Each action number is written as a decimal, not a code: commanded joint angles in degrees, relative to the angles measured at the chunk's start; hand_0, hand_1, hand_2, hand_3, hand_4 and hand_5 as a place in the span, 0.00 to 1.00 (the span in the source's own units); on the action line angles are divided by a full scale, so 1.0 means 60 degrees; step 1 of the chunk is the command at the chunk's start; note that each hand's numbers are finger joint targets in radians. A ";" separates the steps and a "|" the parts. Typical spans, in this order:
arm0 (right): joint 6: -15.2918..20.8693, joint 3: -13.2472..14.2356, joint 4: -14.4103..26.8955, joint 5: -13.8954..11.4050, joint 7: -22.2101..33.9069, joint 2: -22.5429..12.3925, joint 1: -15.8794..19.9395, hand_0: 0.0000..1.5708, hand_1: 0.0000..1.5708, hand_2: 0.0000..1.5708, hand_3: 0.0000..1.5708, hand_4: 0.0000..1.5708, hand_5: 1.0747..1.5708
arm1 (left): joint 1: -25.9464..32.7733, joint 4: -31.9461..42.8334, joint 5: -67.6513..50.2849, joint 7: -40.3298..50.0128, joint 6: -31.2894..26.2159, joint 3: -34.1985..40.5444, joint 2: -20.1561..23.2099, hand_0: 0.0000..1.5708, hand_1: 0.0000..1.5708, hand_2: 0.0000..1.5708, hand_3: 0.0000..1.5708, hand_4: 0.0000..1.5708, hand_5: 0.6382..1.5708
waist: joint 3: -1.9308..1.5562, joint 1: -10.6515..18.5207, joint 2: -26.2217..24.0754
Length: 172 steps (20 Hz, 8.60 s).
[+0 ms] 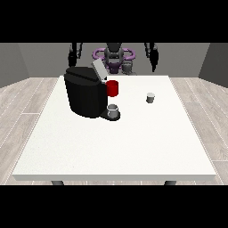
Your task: Insert the coffee pod into the coffee machine and close the lid
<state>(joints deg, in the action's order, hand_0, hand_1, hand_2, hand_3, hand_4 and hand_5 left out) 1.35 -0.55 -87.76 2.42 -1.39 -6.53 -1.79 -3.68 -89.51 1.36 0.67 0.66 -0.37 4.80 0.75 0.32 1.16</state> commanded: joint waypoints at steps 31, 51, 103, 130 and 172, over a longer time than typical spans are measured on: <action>0.0670 0.0100 -0.0334 -0.0021 -0.0562 0.0734 0.1242 0.00 0.00 0.00 0.00 0.22 1.00 | -0.3108 0.5182 0.0116 -0.1339 -0.2192 0.2282 0.3174 0.00 0.00 0.00 0.00 0.00 1.00 | -0.0121 -0.1404 0.1467; 0.1633 -0.0173 0.0284 -0.0979 0.0432 0.1041 0.2154 0.00 0.00 0.00 0.00 0.25 1.00 | -0.4608 0.8367 0.2492 -0.1804 -0.1227 0.1476 0.3386 0.44 0.44 0.50 0.27 0.00 1.00 | -0.0120 -0.1423 0.1576; 0.1134 0.0284 0.1954 -0.0035 -0.0253 0.1021 0.2694 0.00 0.00 0.00 0.00 0.32 1.00 | -0.8084 0.8862 0.5432 -0.2424 -0.1017 0.0429 0.3233 0.81 0.81 0.85 0.82 0.35 1.00 | -0.0125 -0.1973 0.1008; 0.1432 0.0169 0.1215 -0.0389 0.0187 0.0831 0.3504 0.00 0.00 0.00 0.00 0.31 1.00 | -1.0719 0.9011 0.5556 -0.1084 -0.1495 0.1232 0.3790 0.83 0.83 0.85 0.79 0.31 1.00 | -0.0124 -0.2999 0.1997; 0.1622 0.0270 0.0976 -0.0281 0.0200 0.0734 0.3608 0.00 0.00 0.00 0.00 0.27 1.00 | -1.0597 0.9282 0.6301 -0.1260 -0.1241 0.1077 0.3257 0.69 0.69 0.72 0.61 0.26 1.00 | -0.0124 -0.2973 0.2431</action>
<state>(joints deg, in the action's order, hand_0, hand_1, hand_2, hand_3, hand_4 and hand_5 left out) 10.12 2.31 -80.64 1.95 -2.25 -2.43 18.75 -67.09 -34.66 38.20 -7.86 -8.16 6.52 25.61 -0.08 -16.77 15.55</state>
